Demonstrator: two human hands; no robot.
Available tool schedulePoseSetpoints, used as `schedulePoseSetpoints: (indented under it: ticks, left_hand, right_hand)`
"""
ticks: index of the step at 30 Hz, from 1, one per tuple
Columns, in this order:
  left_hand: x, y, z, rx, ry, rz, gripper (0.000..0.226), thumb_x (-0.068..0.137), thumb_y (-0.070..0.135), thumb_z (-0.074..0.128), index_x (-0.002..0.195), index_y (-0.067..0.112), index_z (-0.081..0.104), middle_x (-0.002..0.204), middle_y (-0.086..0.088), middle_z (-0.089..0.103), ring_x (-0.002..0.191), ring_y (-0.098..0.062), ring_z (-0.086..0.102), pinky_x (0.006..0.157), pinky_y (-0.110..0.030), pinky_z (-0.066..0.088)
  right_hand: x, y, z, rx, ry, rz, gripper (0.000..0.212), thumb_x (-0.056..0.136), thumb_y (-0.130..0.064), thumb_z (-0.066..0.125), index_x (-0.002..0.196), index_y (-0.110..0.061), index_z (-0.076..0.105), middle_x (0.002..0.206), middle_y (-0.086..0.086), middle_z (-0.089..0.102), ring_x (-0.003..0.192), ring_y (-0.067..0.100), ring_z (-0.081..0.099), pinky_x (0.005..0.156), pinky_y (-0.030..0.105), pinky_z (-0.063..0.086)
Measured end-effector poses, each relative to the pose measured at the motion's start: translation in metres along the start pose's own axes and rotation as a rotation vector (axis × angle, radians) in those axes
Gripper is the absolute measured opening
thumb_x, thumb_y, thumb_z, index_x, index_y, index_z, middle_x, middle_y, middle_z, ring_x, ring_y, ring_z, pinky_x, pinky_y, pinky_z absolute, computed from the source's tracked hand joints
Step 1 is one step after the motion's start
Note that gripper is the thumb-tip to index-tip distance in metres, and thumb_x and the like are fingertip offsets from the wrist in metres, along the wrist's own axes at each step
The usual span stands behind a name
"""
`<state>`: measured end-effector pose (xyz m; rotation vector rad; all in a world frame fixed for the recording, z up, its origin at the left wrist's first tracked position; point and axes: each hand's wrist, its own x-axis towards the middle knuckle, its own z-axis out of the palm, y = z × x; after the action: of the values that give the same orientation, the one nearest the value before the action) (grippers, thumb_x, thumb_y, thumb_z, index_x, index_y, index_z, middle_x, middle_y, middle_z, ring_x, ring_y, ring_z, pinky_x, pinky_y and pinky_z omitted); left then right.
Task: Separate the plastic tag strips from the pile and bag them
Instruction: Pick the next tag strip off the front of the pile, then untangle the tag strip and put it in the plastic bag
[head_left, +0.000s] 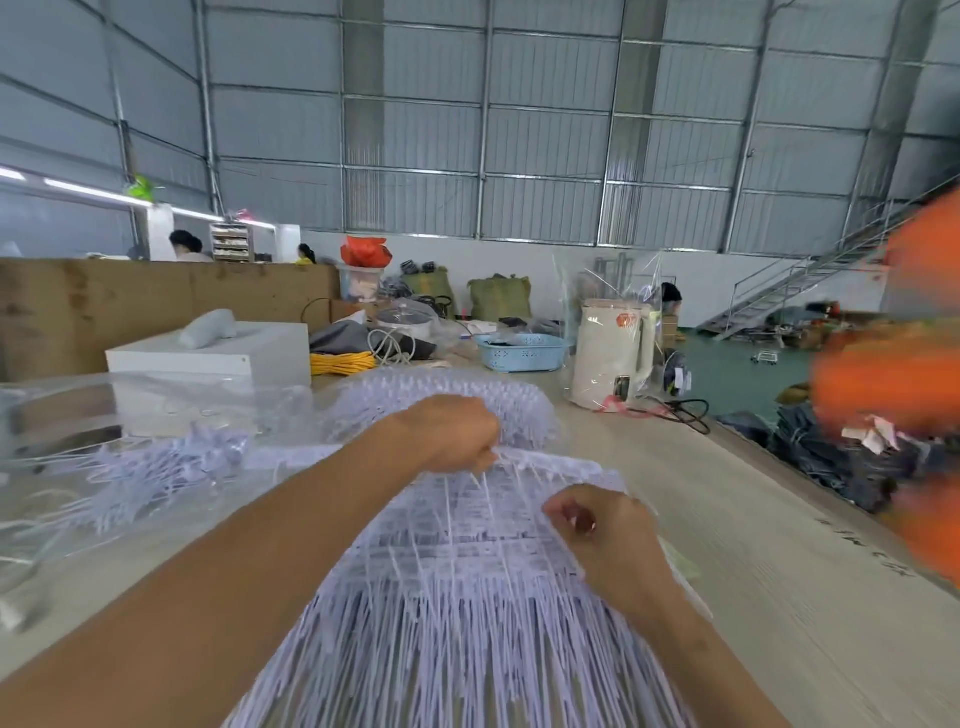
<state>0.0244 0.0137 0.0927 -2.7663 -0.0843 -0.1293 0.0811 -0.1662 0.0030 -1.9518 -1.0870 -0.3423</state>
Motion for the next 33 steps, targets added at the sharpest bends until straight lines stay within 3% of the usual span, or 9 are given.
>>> schedulePoseSetpoints:
  ticks: [6, 10, 13, 17, 20, 24, 28, 31, 33]
  left_hand:
    - [-0.022, 0.001, 0.074, -0.333, 0.154, 0.009, 0.029, 0.092, 0.027, 0.055, 0.099, 0.001, 0.067, 0.118, -0.009, 0.052, 0.11, -0.022, 0.051, 0.091, -0.025, 0.04]
    - [-0.033, -0.002, 0.078, -0.514, 0.31, 0.007, 0.032, 0.091, 0.026, 0.06, 0.109, 0.0, 0.067, 0.107, -0.007, 0.054, 0.095, -0.019, 0.055, 0.08, -0.022, 0.04]
    - [-0.042, -0.001, 0.071, -0.539, 0.318, 0.031, 0.033, 0.092, 0.028, 0.058, 0.111, 0.002, 0.067, 0.094, -0.009, 0.062, 0.087, -0.02, 0.057, 0.08, -0.028, 0.046]
    - [-0.052, -0.001, 0.059, -0.704, 0.443, -0.003, 0.032, 0.088, 0.022, 0.065, 0.116, 0.007, 0.066, 0.094, 0.005, 0.058, 0.091, -0.012, 0.056, 0.084, -0.018, 0.041]
    - [-0.056, -0.003, 0.056, -0.766, 0.317, -0.013, 0.02, 0.086, 0.024, 0.067, 0.102, 0.012, 0.073, 0.09, -0.002, 0.065, 0.085, -0.018, 0.06, 0.078, -0.031, 0.049]
    - [-0.053, -0.001, 0.061, -0.756, 0.126, -0.052, 0.009, 0.086, 0.021, 0.067, 0.089, 0.015, 0.073, 0.082, 0.003, 0.066, 0.079, -0.016, 0.063, 0.072, -0.033, 0.051]
    - [-0.048, 0.001, 0.067, -0.799, 0.079, -0.125, 0.007, 0.086, 0.022, 0.066, 0.091, 0.017, 0.066, 0.086, 0.003, 0.066, 0.083, -0.019, 0.063, 0.073, -0.034, 0.05]
    - [-0.045, 0.008, 0.068, -0.856, 0.075, -0.106, 0.017, 0.087, 0.028, 0.065, 0.103, 0.024, 0.061, 0.094, 0.012, 0.058, 0.089, -0.011, 0.057, 0.079, -0.026, 0.047]
    - [-0.04, 0.019, 0.063, -0.897, 0.189, -0.107, 0.027, 0.085, 0.042, 0.064, 0.108, 0.029, 0.059, 0.1, 0.014, 0.057, 0.09, -0.008, 0.055, 0.08, -0.025, 0.046]
  right_hand:
    - [-0.008, -0.006, 0.002, -0.206, -0.392, -0.05, 0.014, 0.086, -0.024, 0.056, 0.086, -0.025, 0.071, 0.071, -0.018, 0.057, 0.065, -0.002, 0.051, 0.073, 0.019, 0.046]
    - [-0.006, -0.005, -0.004, -0.222, -0.095, -0.063, 0.011, 0.087, -0.032, 0.057, 0.085, -0.033, 0.068, 0.074, -0.018, 0.062, 0.071, 0.003, 0.055, 0.076, 0.029, 0.049]
    - [0.006, 0.003, -0.007, -0.217, 0.204, -0.041, 0.023, 0.091, -0.019, 0.057, 0.112, -0.016, 0.065, 0.111, 0.006, 0.062, 0.104, 0.026, 0.052, 0.091, 0.036, 0.04]
    - [0.03, 0.01, -0.009, -0.062, -0.105, 0.151, 0.043, 0.099, -0.025, 0.042, 0.141, -0.016, 0.038, 0.132, 0.008, 0.051, 0.122, 0.023, 0.045, 0.095, 0.027, 0.033]
    - [0.038, 0.018, -0.007, -0.099, -0.25, 0.115, 0.039, 0.099, -0.018, 0.041, 0.138, -0.022, 0.044, 0.128, 0.008, 0.054, 0.1, 0.02, 0.054, 0.081, 0.024, 0.044]
    - [0.036, 0.03, -0.001, -0.67, -0.497, 0.001, 0.033, 0.097, -0.021, 0.039, 0.124, -0.031, 0.056, 0.127, 0.001, 0.05, 0.116, 0.028, 0.042, 0.1, 0.036, 0.037]
    - [0.036, 0.029, -0.014, -0.358, -0.396, 0.1, 0.023, 0.088, -0.03, 0.055, 0.067, -0.036, 0.048, 0.09, 0.0, 0.053, 0.091, 0.02, 0.048, 0.088, 0.037, 0.043]
    - [0.037, 0.029, -0.022, -0.188, -0.2, 0.153, 0.015, 0.082, -0.024, 0.065, 0.068, -0.021, 0.061, 0.073, -0.003, 0.059, 0.071, 0.016, 0.056, 0.068, 0.028, 0.046]
    - [0.034, 0.022, -0.024, 0.149, -0.058, 0.222, 0.018, 0.079, -0.018, 0.072, 0.062, -0.016, 0.066, 0.055, -0.006, 0.05, 0.051, 0.013, 0.044, 0.05, 0.022, 0.036]
